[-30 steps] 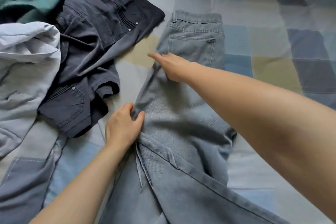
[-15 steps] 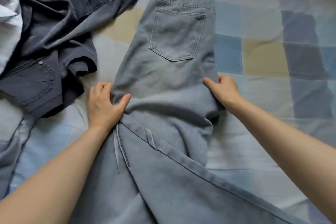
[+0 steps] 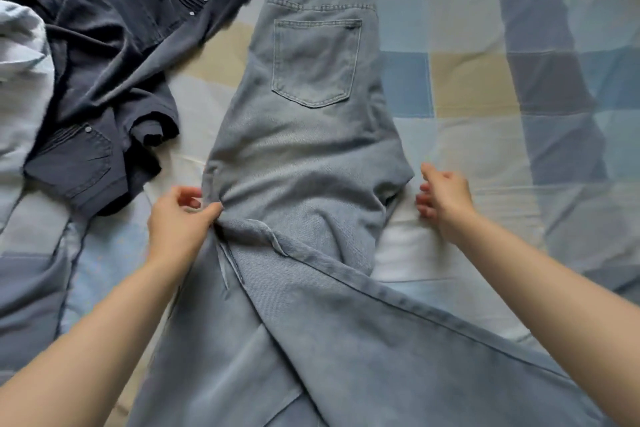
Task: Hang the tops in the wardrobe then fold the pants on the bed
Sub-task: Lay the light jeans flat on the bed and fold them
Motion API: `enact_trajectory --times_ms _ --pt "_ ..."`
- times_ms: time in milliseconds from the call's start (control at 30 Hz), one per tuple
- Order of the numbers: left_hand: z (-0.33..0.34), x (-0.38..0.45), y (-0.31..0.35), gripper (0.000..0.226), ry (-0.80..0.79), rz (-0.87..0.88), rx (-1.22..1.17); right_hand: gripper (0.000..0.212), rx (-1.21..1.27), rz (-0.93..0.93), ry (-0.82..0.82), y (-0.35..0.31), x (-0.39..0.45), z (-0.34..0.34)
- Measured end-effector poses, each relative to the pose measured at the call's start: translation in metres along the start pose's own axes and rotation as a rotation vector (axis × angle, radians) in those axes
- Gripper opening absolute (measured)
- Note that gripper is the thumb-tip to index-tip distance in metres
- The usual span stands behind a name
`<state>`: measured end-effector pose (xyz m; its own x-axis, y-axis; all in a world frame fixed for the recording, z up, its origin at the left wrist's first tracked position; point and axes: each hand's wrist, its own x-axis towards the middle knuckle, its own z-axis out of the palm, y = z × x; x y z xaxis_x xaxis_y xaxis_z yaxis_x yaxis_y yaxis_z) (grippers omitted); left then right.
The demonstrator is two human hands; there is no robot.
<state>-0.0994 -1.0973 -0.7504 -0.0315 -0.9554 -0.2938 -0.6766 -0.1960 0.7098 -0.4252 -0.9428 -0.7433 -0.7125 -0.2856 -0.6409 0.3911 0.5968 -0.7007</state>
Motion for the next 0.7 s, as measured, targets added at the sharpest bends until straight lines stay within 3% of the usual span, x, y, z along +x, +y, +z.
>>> enact_trajectory --times_ms 100,167,300,367,467,567,633,700 --pt "0.003 -0.023 -0.001 0.014 -0.108 -0.301 -0.233 0.027 -0.007 0.024 -0.148 0.004 -0.02 0.01" --pt "0.003 -0.025 0.006 0.011 -0.145 -0.392 -0.331 0.023 -0.051 -0.015 -0.183 -0.003 -0.023 0.018" --pt "-0.01 -0.022 0.012 0.013 -0.249 -0.483 -0.498 0.03 -0.203 -0.216 0.067 0.0 -0.014 0.004" --pt "-0.017 -0.024 0.005 0.012 -0.319 -0.553 -0.586 0.027 -0.296 -0.176 0.164 0.01 -0.009 -0.009" --pt "-0.015 -0.033 -0.001 0.013 -0.306 -0.594 -0.617 0.015 -0.043 0.019 -0.014 0.016 -0.011 -0.005" --pt "-0.005 -0.047 0.007 0.013 -0.189 -0.562 -0.552 0.031 0.135 0.102 -0.182 0.022 -0.032 0.005" --pt "-0.002 -0.059 0.01 0.026 -0.196 -0.542 -0.461 0.056 -0.073 0.102 -0.333 0.041 -0.061 0.0" --pt "-0.003 -0.078 0.012 0.039 -0.226 -0.475 -0.324 0.072 -0.543 -0.057 -0.455 0.07 -0.094 -0.017"
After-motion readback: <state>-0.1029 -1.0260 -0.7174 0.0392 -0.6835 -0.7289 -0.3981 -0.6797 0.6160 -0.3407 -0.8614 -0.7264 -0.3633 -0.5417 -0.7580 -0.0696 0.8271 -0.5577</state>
